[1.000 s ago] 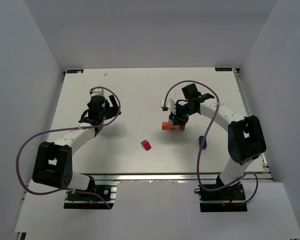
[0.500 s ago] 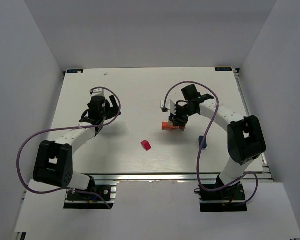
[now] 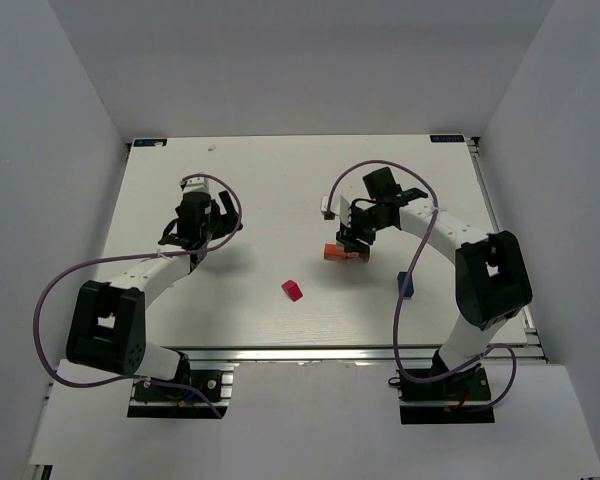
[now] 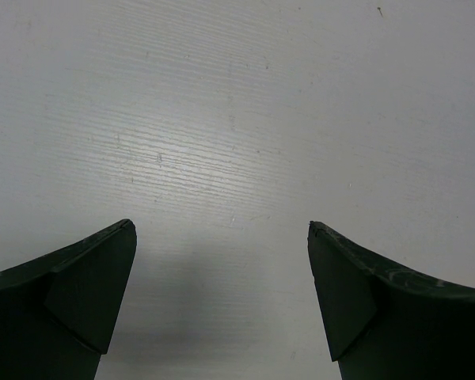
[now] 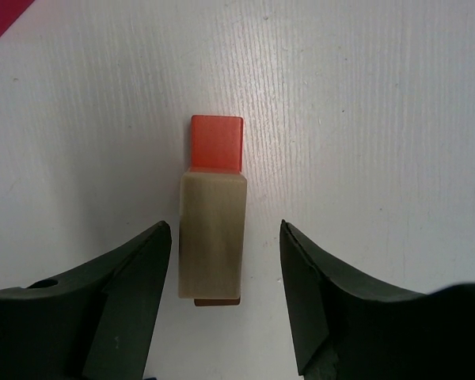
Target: Build the wood block tower
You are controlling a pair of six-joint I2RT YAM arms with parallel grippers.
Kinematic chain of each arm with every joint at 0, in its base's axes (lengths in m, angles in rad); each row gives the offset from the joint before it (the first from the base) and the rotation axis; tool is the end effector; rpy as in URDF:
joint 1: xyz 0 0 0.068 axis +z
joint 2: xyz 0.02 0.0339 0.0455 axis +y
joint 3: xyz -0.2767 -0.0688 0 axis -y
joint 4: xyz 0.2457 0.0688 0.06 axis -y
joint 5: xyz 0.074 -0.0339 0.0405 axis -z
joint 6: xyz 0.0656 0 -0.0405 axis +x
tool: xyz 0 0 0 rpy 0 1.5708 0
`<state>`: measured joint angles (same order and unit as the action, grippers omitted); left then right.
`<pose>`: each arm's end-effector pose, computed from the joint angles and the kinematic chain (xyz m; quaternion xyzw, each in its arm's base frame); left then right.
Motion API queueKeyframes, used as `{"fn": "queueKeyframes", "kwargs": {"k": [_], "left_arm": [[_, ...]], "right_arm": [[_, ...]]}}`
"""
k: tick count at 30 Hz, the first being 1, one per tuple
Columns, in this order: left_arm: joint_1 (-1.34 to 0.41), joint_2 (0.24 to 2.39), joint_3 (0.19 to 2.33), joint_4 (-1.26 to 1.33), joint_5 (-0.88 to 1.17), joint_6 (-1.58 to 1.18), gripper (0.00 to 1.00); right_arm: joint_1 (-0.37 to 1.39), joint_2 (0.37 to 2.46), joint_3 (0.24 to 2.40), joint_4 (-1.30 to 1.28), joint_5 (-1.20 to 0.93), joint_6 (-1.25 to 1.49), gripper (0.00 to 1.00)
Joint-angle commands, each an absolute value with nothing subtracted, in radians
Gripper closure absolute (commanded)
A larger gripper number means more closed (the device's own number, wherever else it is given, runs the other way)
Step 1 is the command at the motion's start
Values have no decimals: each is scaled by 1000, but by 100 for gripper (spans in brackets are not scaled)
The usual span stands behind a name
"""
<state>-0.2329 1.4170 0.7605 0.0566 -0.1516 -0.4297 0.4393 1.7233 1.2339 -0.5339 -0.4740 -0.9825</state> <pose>0.3170 -0.0650 0.2061 -0.1218 0.8742 -0.0880 0.4617 0.3276 0.1870 0.2114 -0.6588 0.6677 0.1473 0.3138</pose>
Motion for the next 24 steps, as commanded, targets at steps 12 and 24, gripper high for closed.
{"fn": "queueKeyframes", "kwargs": {"k": [12,24], "left_arm": [[-229,1379,825,40,-129,-426,2],[-229,1318,844,104,-80,-449,2]], "right_arm": [[426,1632,1318,-465,-512,-899,11],[370,1422,1344,-36,-225,-435,11]]}}
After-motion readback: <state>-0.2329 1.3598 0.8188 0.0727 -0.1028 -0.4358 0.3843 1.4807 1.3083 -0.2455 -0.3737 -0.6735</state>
